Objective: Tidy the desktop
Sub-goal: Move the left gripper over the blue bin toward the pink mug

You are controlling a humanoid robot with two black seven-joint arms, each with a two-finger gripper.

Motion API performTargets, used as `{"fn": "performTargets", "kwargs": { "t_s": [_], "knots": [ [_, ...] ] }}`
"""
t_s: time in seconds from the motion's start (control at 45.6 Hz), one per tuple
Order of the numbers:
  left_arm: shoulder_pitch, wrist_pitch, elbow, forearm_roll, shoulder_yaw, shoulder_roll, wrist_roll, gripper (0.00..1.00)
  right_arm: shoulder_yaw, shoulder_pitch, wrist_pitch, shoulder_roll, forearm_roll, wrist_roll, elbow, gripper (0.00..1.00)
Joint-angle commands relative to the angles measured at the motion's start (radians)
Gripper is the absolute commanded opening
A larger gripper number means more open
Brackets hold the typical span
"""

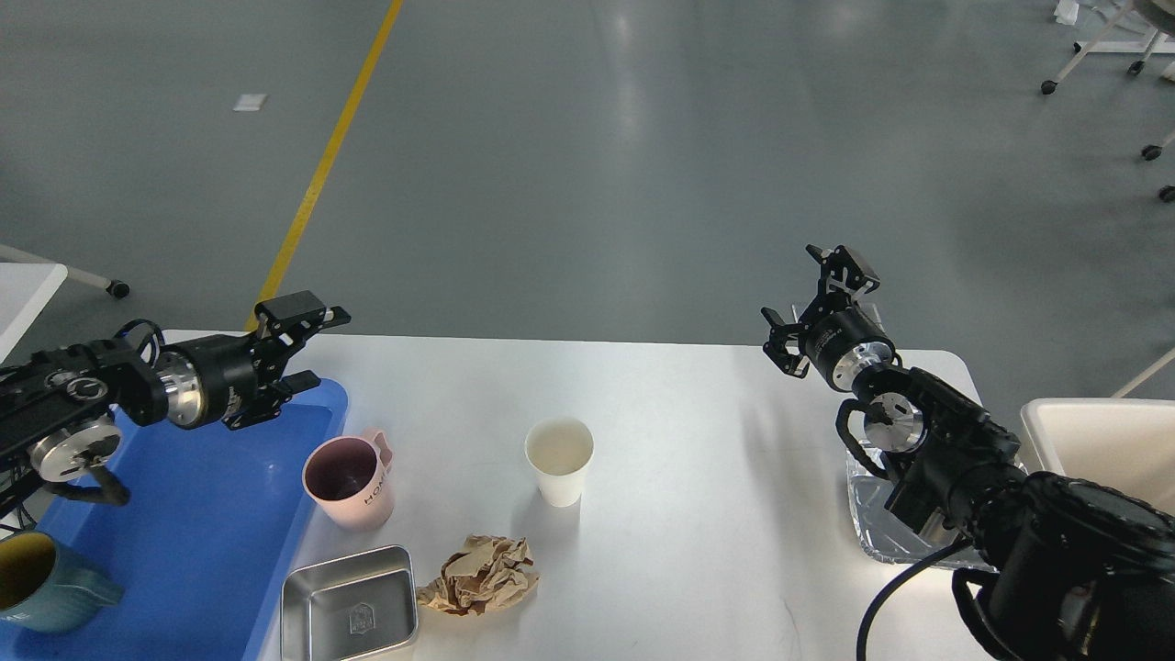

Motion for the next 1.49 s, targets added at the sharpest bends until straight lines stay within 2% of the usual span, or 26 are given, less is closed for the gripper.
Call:
{"fn": "performTargets", "kwargs": {
  "t_s": [0.0, 0.132, 0.285, 0.373, 0.395, 0.439, 0.548, 0.702, 0.834, 1.229, 1.36, 1.47],
  "knots": [
    [0.062, -0.009, -0.183, 0.026, 0.022, 0.209, 0.002, 0.97, 0.0, 0.006, 0.0, -0.003, -0.001, -0.001, 0.001, 1.0],
    [0.073, -0.056, -0.29, 0.049, 0.023, 0.418, -0.003, 0.97, -0.009, 0.019, 0.0, -0.007, -0.001, -0.003, 0.001, 1.0],
    [0.068, -0.165, -0.306, 0.049, 0.009, 0.57, -0.003, 0.97, -0.031, 0.026, 0.0, -0.007, -0.003, -0.003, 0.001, 1.0],
    [0.065, -0.269, -0.304, 0.049, 0.006, 0.64, 0.002, 0.97, -0.041, 0.03, 0.0, -0.007, -0.008, -0.003, 0.0, 1.0],
    [0.061, -0.329, -0.296, 0.049, 0.003, 0.677, 0.005, 0.97, -0.044, 0.032, 0.0, -0.01, -0.011, -0.003, 0.0, 1.0],
    [0.058, -0.381, -0.292, 0.049, -0.005, 0.714, 0.006, 0.97, -0.046, 0.032, 0.0, -0.01, -0.015, -0.003, 0.0, 1.0],
    [0.051, -0.501, -0.283, 0.05, -0.016, 0.807, 0.009, 0.97, -0.048, 0.033, 0.0, -0.016, -0.017, -0.003, 0.0, 1.0],
    [0.001, -0.631, -0.238, 0.049, -0.016, 0.867, 0.009, 0.97, -0.048, 0.033, 0.002, -0.016, -0.017, -0.003, 0.0, 1.0],
    [-0.048, -0.639, -0.2, 0.05, -0.011, 0.872, 0.014, 0.97, -0.049, 0.033, 0.002, -0.016, -0.018, -0.003, 0.001, 1.0],
    [-0.058, -0.639, -0.169, 0.098, -0.017, 0.844, 0.028, 0.96, -0.049, 0.032, 0.0, -0.015, -0.029, -0.003, 0.001, 1.0],
    [-0.07, -0.576, -0.146, 0.152, -0.019, 0.72, 0.037, 0.96, -0.049, 0.032, 0.0, -0.015, -0.029, -0.003, 0.0, 1.0],
    [-0.114, -0.543, -0.105, 0.179, -0.022, 0.592, 0.1, 0.96, -0.049, 0.032, 0.0, -0.016, -0.029, -0.003, -0.002, 1.0]
  ]
}}
